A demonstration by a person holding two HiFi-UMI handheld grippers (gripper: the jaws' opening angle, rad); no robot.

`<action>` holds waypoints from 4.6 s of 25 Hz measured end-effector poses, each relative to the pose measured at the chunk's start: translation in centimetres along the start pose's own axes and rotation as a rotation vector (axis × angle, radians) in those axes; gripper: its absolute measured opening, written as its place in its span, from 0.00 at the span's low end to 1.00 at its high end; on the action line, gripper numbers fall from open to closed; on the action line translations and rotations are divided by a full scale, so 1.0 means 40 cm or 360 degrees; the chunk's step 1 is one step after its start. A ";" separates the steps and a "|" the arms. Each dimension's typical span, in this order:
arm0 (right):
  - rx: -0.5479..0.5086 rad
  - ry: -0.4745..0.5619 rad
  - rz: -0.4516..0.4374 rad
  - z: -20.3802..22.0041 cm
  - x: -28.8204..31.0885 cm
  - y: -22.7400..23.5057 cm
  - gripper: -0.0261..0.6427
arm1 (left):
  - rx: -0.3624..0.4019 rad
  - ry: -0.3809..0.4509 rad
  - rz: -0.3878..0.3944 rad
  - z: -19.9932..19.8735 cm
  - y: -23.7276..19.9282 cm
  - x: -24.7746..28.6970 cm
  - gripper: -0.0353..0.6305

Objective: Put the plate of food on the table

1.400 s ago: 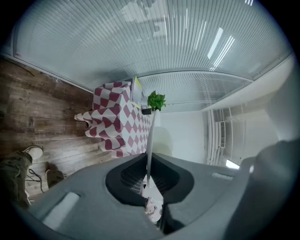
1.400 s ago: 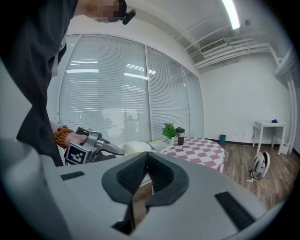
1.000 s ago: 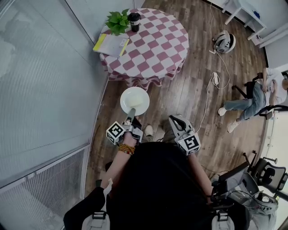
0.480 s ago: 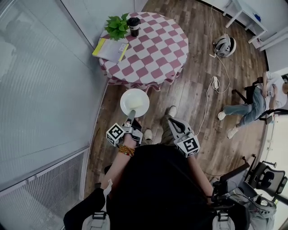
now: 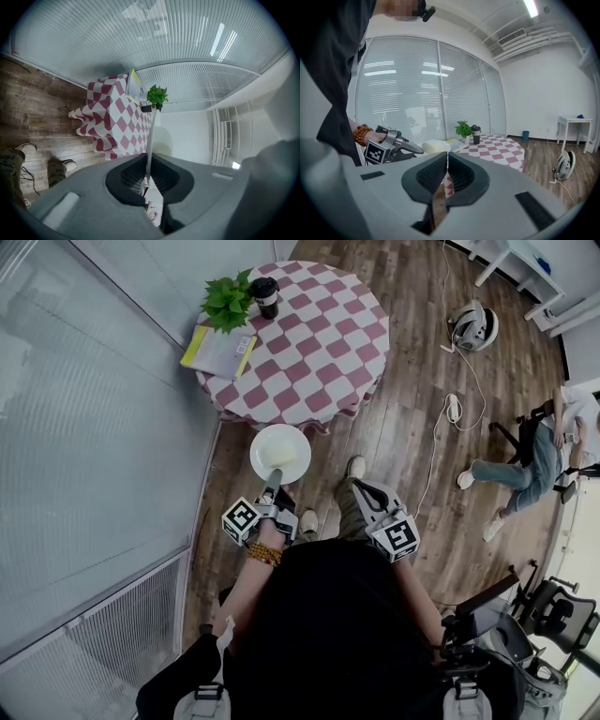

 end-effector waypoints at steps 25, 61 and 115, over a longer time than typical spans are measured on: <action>0.0154 0.0052 0.0009 -0.031 0.001 0.641 0.06 | 0.0098 -0.0022 -0.0062 0.195 0.260 0.548 0.09; 0.0278 -0.0114 0.0235 -0.043 0.063 1.036 0.06 | 0.0029 -0.0045 -0.0076 0.121 0.348 0.993 0.09; 0.0515 -0.0524 0.0355 -0.070 0.291 1.107 0.06 | -0.0255 0.0464 0.0061 -0.604 0.344 1.913 0.09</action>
Point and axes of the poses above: the fingertips, and each gripper's own axes: x forward along the fingers, y to its right, z out of its underside, the point moved 9 cm from there along -x, backward along the fingers, and after that the axes turned 2 degrees about -z, right-handed, at the moved point
